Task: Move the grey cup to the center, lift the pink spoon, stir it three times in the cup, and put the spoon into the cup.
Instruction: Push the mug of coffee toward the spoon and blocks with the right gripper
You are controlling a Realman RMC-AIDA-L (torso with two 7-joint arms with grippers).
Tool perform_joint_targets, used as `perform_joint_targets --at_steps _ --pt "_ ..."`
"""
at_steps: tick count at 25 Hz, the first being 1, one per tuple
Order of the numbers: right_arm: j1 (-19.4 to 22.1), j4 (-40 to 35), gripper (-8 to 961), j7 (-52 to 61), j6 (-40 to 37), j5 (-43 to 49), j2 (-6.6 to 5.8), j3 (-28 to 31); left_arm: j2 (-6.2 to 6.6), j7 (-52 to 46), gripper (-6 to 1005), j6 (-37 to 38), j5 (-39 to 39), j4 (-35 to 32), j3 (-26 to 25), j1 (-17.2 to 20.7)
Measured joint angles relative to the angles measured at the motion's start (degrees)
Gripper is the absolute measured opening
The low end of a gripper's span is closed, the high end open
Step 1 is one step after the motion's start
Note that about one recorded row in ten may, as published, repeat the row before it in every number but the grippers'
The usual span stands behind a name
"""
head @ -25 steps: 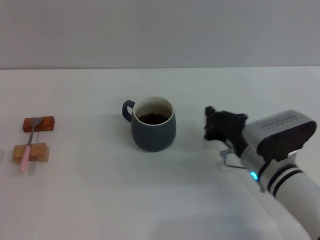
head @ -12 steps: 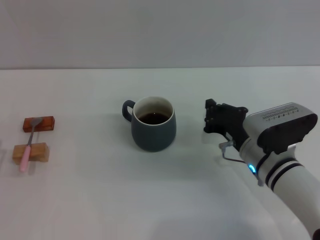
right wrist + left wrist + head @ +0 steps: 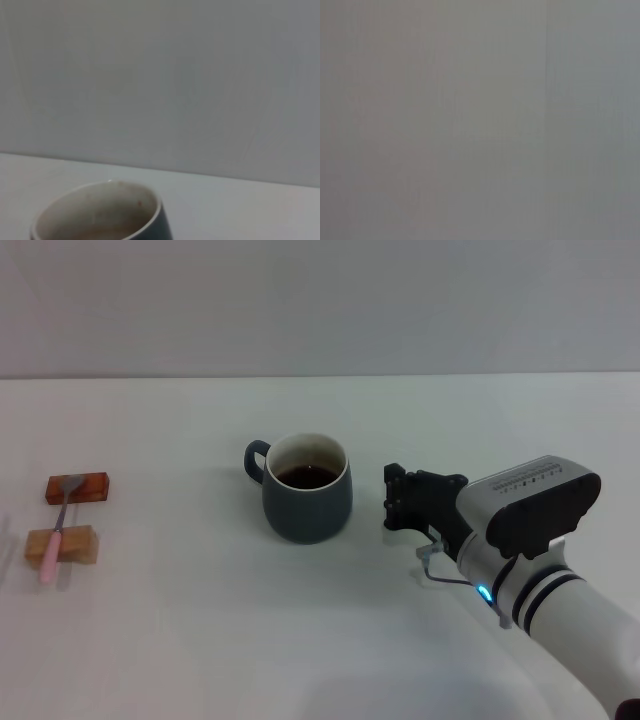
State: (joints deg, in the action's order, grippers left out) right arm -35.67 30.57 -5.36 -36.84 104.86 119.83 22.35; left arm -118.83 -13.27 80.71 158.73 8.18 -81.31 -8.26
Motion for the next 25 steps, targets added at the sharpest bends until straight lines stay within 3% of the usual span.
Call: perform_joint_targets --at_steps 25 --pt "-2.16 1.54 0 0.00 0.99 1.25 0.06 -0.39 -0.18 -0.09 815 -0.19 0.09 -0.01 0.77 -1.51"
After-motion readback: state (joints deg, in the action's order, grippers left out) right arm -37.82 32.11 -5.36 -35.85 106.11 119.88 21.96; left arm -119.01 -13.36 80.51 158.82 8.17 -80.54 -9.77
